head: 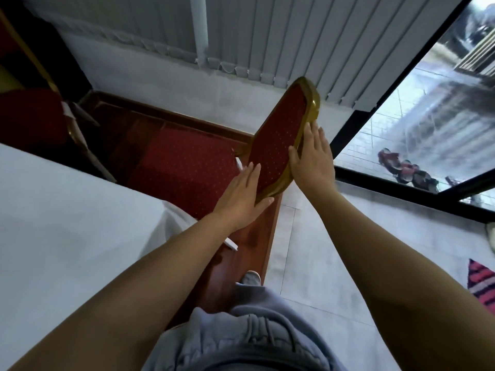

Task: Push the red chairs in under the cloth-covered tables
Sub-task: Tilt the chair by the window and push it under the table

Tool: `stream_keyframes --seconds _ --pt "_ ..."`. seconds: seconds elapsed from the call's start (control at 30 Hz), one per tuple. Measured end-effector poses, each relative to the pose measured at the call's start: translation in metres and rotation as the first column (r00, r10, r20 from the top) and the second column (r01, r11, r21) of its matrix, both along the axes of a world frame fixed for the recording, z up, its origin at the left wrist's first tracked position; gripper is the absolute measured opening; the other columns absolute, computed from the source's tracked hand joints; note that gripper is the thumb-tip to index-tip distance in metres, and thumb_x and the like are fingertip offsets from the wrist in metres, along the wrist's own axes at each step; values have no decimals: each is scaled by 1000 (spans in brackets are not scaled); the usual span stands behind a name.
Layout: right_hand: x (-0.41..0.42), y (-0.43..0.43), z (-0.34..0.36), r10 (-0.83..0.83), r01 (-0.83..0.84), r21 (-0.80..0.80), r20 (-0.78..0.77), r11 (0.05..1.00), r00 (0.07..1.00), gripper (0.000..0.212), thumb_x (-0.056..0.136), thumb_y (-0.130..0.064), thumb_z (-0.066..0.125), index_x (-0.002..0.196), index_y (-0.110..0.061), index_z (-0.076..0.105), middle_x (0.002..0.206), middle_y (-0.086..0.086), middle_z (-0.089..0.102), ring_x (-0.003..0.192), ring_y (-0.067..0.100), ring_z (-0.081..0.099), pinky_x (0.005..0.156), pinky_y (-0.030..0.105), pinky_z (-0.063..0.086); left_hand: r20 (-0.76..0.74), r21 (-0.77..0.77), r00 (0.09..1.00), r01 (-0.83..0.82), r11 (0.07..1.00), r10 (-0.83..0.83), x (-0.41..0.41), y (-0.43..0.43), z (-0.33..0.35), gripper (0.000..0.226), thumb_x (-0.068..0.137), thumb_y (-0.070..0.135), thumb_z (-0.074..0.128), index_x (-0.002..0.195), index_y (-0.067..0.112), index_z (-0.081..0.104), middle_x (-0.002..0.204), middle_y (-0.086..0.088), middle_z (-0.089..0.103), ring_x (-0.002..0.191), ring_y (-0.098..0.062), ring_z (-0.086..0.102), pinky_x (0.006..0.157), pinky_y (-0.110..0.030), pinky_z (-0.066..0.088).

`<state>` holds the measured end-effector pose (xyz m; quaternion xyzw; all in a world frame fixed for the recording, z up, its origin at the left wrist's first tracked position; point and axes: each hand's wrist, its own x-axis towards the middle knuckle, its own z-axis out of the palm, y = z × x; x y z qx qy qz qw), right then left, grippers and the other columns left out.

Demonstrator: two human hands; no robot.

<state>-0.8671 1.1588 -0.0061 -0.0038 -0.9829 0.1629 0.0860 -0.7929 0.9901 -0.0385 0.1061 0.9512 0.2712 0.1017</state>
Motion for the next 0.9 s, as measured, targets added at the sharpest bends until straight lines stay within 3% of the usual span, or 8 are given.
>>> stream_keyframes --seconds 0.2,0.43,0.6,0.9 --pt "-57 17 5 64 -65 -17 -53 998 997 68 100 -42 38 154 -14 9 162 5 10 149 21 4 121 36 6 48 1 998 43 999 -43 -45 28 -5 91 92 64 38 153 19 -13 161 0 -17 148 -14 -11 120 -34 1" --pt "-102 27 11 138 -142 -86 -45 986 989 64 101 -37 34 154 -13 9 163 4 7 149 20 1 122 37 6 -10 -23 984 180 983 -180 -70 38 -14 88 93 69 25 151 20 -19 160 2 -21 146 -7 -18 118 -28 -6" --pt "-111 30 7 177 -184 -181 -58 966 983 63 100 -30 36 154 -12 10 162 5 10 149 19 4 121 38 9 -52 -73 977 204 976 -208 -67 48 -21 83 97 60 18 147 9 -25 158 -4 -25 146 -8 -20 121 -30 -5" --pt "-129 41 4 228 -234 -188 -53 954 972 64 101 -35 34 154 -12 8 162 5 11 149 20 1 120 43 16 -141 -114 969 187 976 -202 -75 68 -22 82 96 60 12 145 6 -25 157 -8 -27 146 -13 -23 122 -36 -3"
